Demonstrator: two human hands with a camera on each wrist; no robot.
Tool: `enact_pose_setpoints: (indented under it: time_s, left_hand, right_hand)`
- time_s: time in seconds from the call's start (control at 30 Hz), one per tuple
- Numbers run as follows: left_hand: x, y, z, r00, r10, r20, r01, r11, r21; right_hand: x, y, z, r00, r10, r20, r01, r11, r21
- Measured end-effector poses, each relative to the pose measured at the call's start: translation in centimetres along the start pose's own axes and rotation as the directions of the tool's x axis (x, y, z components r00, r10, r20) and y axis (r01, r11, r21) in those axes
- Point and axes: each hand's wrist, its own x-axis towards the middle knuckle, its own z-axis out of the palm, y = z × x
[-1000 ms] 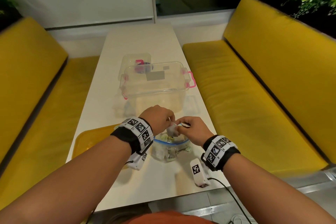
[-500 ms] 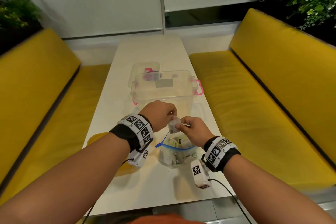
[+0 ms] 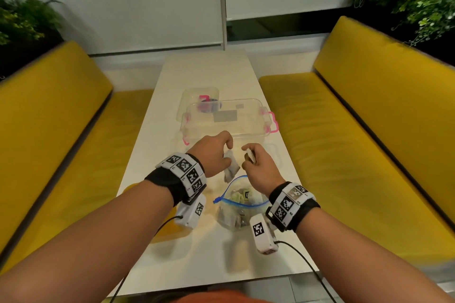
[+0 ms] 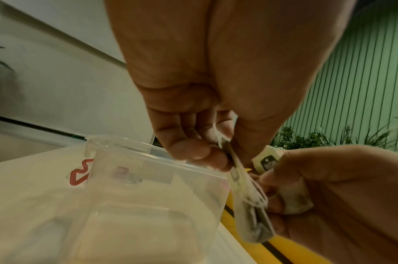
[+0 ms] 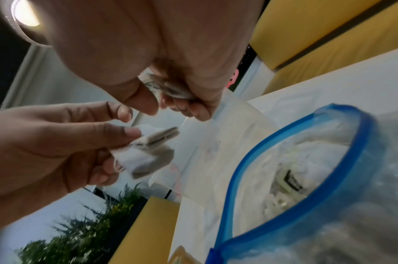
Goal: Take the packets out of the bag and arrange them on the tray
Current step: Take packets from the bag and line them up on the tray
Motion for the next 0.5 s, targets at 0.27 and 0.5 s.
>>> enact_pose_setpoints:
  time_s: [0.27,0.5]
  left_hand:
    - [-0.4,-0.2,-0.9,0.999,0.019,-0.046,-0.023,0.996,-0.085]
    - [-1.6,-2.0,-1.5,0.999,0.003,-0.035,-0.012,0.968,-0.250]
  right_hand:
    - [0.2,-1.8,1.6,0.952,-0.020,0.306,0.048,0.995,-0.087]
    - [0.7,-1.5,2.8,0.910,0.015,0.415,-0.068,0.991,0.113]
